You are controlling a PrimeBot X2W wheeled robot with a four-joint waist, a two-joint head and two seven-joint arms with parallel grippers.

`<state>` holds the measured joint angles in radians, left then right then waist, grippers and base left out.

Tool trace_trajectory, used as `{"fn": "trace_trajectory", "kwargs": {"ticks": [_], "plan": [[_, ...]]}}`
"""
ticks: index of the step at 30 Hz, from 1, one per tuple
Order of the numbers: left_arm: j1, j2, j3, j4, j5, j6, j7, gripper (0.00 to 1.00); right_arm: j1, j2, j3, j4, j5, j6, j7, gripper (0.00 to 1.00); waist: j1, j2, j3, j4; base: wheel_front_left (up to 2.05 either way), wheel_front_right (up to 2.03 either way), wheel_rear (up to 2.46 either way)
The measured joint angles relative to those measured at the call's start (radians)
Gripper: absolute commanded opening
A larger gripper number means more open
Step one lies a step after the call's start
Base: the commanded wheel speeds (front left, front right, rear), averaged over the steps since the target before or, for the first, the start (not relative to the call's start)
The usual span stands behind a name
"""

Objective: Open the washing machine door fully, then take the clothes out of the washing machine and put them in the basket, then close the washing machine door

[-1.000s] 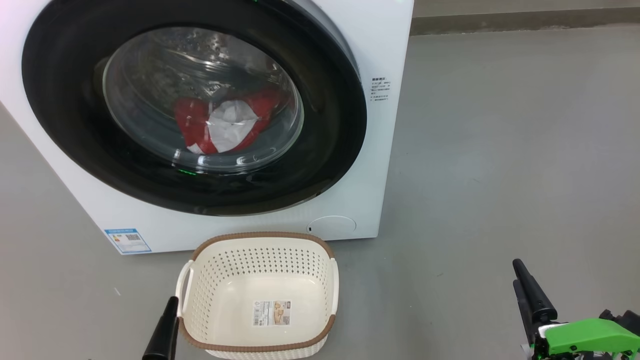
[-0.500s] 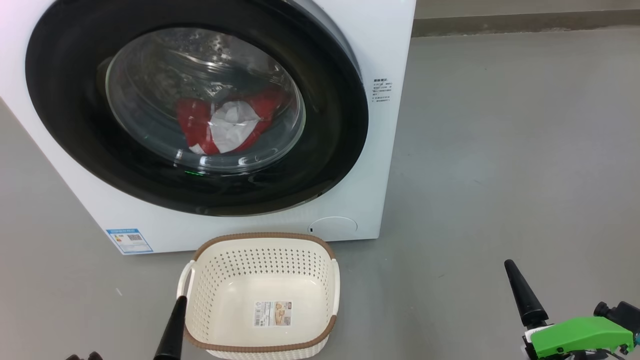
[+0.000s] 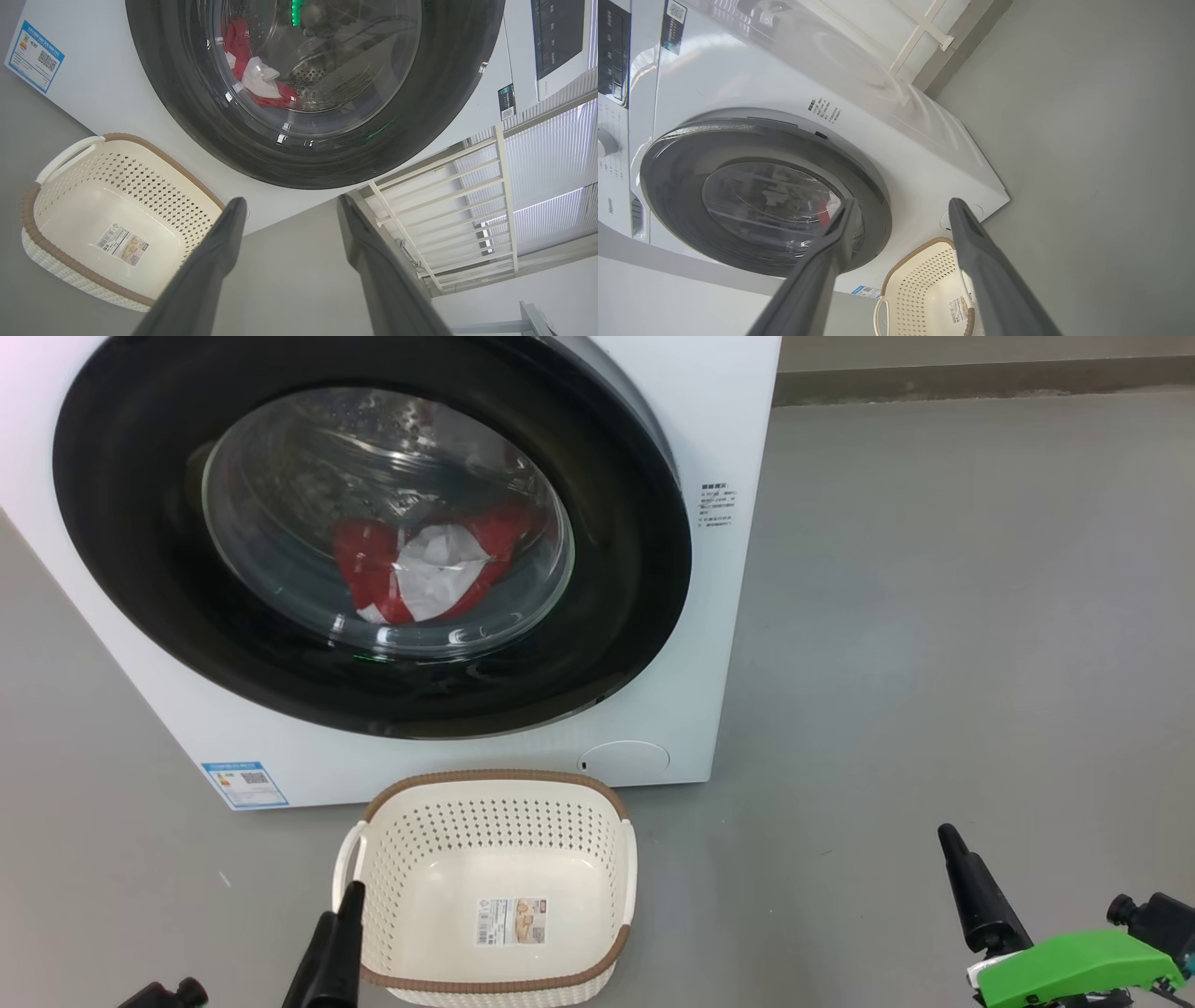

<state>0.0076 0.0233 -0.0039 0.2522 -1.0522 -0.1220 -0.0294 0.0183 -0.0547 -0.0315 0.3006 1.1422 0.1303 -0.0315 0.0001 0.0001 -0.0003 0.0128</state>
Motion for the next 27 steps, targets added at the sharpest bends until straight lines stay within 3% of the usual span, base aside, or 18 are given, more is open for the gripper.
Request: {"fn": "trace_trajectory", "kwargs": {"ticks": [27], "plan": [[0.02, 0.002, -0.026, -0.045, 0.286, 0.003, -0.071, 1.0, 0.001, -0.017, 0.046, -0.024, -0.257, 0.0, -0.074, 1.0, -0.0001, 0.0, 0.0, -0.009, 0.0, 0.0, 0.0]]}}
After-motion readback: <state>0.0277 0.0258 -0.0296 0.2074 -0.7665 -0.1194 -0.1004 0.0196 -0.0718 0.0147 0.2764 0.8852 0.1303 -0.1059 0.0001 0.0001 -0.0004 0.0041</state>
